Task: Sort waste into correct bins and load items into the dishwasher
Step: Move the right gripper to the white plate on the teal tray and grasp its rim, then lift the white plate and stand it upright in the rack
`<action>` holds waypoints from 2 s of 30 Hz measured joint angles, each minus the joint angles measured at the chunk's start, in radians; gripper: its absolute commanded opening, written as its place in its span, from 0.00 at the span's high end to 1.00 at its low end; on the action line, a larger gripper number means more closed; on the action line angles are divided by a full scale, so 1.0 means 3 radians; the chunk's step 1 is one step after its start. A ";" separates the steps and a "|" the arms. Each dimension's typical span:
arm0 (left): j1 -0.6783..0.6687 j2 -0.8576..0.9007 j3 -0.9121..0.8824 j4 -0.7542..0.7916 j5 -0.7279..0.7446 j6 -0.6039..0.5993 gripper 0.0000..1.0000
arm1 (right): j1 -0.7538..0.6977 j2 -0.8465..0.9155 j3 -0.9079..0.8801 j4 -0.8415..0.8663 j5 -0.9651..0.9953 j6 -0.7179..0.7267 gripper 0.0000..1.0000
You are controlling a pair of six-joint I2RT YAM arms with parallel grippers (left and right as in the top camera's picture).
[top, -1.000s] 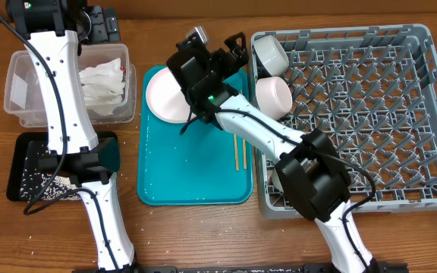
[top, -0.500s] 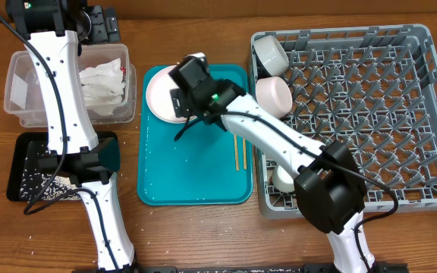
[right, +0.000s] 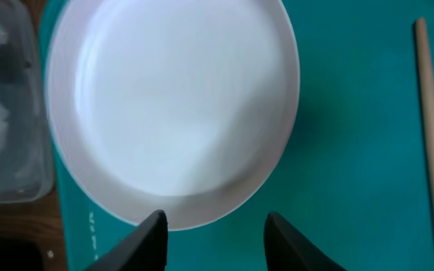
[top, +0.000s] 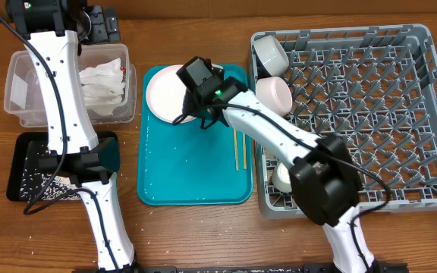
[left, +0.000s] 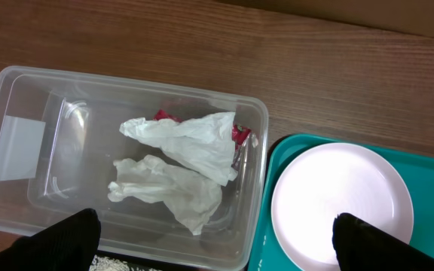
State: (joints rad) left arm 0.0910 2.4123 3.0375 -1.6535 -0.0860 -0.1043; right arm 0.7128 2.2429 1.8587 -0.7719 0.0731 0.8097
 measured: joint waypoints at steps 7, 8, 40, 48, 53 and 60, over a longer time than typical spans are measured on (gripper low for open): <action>0.0000 0.0000 0.0000 0.0000 0.0000 0.0000 0.00 | -0.0045 0.0292 0.0000 -0.0003 -0.0050 0.0139 0.62; 0.0000 0.0000 0.0000 0.0000 0.0000 0.0000 0.00 | -0.0053 0.0295 0.0000 -0.0005 -0.0048 0.0151 0.64; 0.0000 -0.0001 0.0000 -0.0001 0.0000 0.0000 0.00 | -0.0562 0.0051 0.1520 -0.1751 0.0612 -0.0730 0.96; 0.0000 0.0000 0.0000 0.0000 0.0000 0.0000 0.00 | -0.0749 -0.0823 0.1579 -0.2333 0.1793 -0.0795 0.96; 0.0000 -0.0001 0.0000 0.0000 0.0000 0.0000 0.00 | -0.0759 -0.1322 0.1603 -0.2847 0.2430 -0.0793 0.96; 0.0000 0.0000 0.0000 0.0000 0.0000 0.0000 0.00 | -0.0759 -0.1666 0.1587 -0.3085 0.2827 -0.0823 0.96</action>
State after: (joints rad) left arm 0.0910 2.4123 3.0375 -1.6535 -0.0860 -0.1043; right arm 0.4850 1.7432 2.3348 -1.6974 0.9211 0.5629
